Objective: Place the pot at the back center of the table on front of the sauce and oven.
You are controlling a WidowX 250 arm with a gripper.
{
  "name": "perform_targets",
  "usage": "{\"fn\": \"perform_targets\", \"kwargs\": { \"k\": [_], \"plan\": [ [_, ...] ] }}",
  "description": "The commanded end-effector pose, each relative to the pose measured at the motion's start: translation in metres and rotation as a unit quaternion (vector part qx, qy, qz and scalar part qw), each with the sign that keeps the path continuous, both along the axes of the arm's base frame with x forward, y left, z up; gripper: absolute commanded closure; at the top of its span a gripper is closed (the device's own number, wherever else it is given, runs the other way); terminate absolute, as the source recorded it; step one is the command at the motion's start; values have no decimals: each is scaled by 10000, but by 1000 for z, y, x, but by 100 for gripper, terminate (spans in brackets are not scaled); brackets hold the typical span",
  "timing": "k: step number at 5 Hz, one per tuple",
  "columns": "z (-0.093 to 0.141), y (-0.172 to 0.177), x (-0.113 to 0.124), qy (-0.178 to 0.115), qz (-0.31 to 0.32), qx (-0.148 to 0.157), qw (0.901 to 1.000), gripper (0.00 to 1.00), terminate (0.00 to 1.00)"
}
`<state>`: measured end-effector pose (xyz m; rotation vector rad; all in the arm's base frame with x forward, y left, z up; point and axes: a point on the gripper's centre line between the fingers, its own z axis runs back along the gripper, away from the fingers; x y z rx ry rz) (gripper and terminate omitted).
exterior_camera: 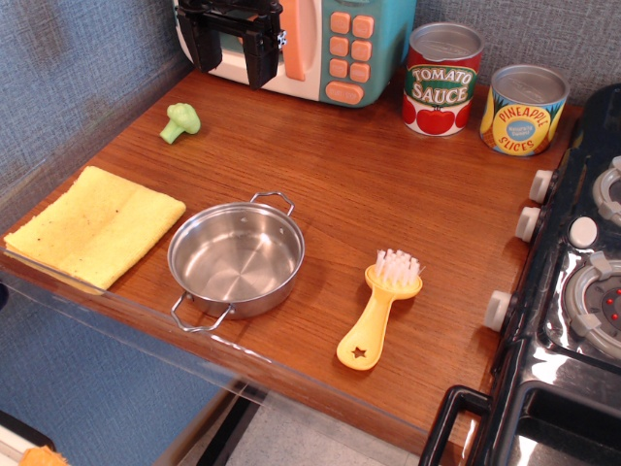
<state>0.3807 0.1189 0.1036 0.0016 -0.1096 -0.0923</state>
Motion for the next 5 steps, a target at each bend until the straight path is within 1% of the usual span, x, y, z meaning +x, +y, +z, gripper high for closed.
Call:
{"fn": "perform_targets", "kwargs": {
  "k": [1, 2, 3, 4, 5],
  "plan": [
    [0, 0, 0, 0, 0, 0, 10000, 0, 0],
    [-3, -22, -13, -76, -291, -28, 9995, 0, 0],
    [-9, -45, -35, -180, -403, -202, 9988, 0, 0],
    [-14, -73, -73, -79, -537, -114, 9985, 0, 0],
    [-26, -95, -99, -17, -623, 50, 9980, 0, 0]
  ]
}}
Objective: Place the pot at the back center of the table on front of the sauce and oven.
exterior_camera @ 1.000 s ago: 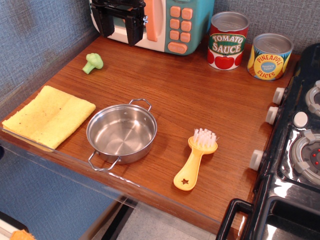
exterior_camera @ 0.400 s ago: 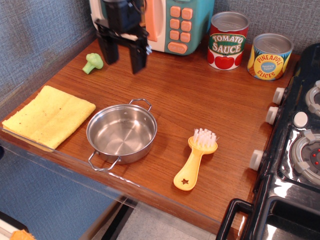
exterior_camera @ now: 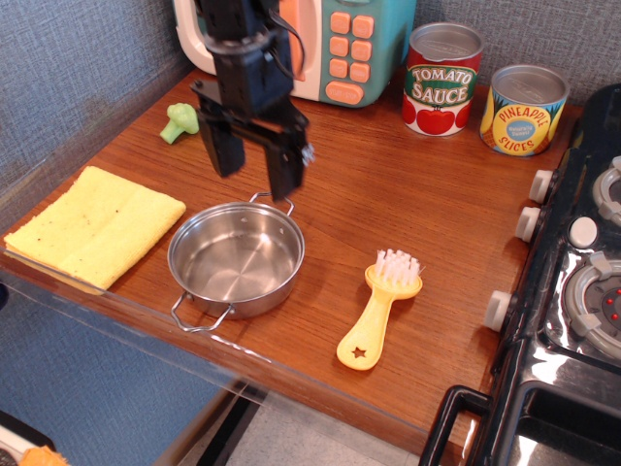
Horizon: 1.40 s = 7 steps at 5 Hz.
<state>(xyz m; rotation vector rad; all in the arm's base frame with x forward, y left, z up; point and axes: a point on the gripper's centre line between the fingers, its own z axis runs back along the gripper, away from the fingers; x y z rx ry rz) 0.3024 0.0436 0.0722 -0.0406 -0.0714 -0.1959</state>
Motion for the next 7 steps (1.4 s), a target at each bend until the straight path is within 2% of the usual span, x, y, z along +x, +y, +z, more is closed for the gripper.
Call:
{"fn": "perform_targets", "kwargs": {
  "k": [1, 2, 4, 5, 7],
  "plan": [
    [-8, -30, -26, -140, -82, 255, 9995, 0, 0],
    [-20, -39, -29, -160, -13, 272, 9995, 0, 0],
    [-48, -53, -29, 122, 543, 728, 9958, 0, 0],
    [-57, -47, -27, 217, 767, 678, 9945, 100, 0],
    [-52, -34, -23, 189, 875, 595, 9942, 100, 0]
  ]
}}
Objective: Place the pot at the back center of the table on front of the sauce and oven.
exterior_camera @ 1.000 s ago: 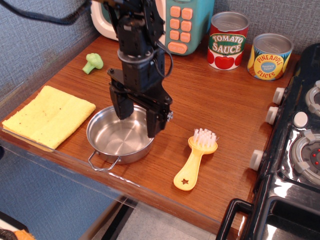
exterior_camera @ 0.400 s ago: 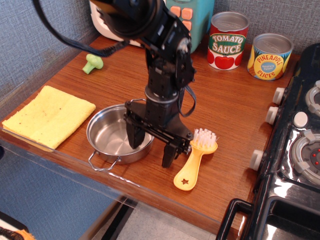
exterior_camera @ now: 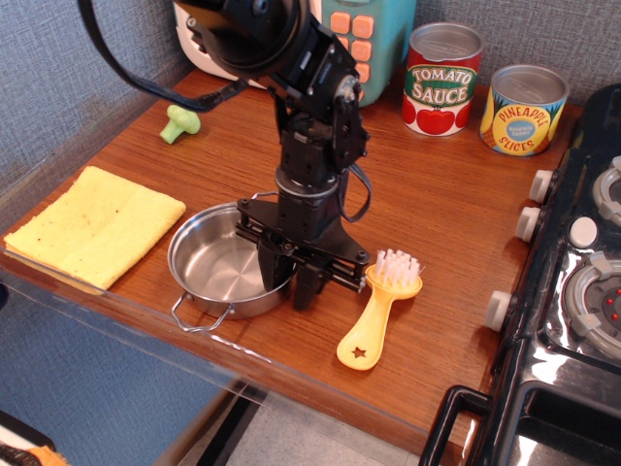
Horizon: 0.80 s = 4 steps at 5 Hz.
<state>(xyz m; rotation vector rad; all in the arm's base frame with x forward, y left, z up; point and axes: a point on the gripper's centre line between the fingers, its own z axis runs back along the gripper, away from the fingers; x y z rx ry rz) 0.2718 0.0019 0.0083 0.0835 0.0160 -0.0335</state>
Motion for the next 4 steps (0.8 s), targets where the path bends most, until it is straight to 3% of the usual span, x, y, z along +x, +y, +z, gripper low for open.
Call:
{"fn": "perform_targets", "kwargs": {
  "k": [1, 2, 3, 4],
  "plan": [
    [20, 16, 12, -359, 65, -55, 9993, 100, 0],
    [35, 20, 16, -544, -30, -27, 9985, 100, 0],
    [76, 20, 38, -1035, -439, 6, 9937, 100, 0],
    [84, 11, 79, -1214, -707, 24, 9901, 100, 0]
  ]
}}
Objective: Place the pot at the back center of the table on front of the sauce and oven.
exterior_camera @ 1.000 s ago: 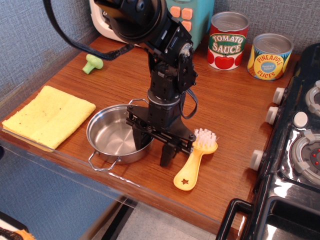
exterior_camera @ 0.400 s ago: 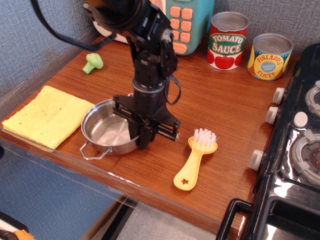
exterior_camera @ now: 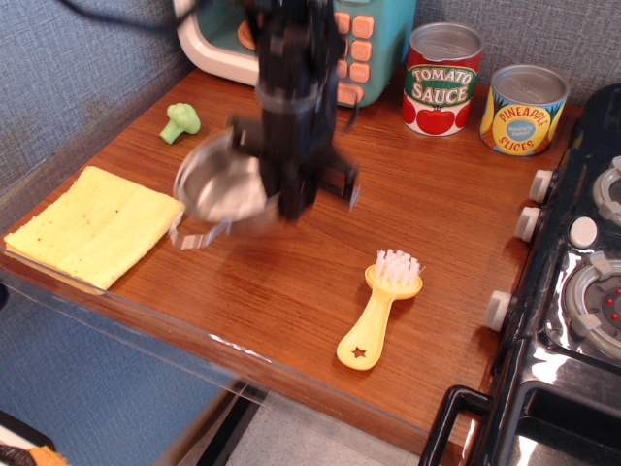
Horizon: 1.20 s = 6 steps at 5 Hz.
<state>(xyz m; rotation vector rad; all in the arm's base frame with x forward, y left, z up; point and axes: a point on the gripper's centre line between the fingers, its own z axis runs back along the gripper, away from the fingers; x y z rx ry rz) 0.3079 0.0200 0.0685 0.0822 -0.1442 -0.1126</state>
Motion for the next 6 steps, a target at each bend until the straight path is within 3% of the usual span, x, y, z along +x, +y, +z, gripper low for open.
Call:
{"fn": "perform_targets", "kwargs": {
  "k": [1, 2, 4, 5, 6],
  "plan": [
    [11, -13, 73, -336, -476, 96, 9983, 100, 0],
    [-15, -17, 91, -84, -577, 75, 9983, 100, 0],
    [-41, -19, 93, 260, -623, 143, 9976, 100, 0],
    [-34, -21, 93, 173, -646, 142, 9977, 0, 0],
    [-22, -20, 96, -3, -642, 78, 9979, 0, 0]
  ]
}}
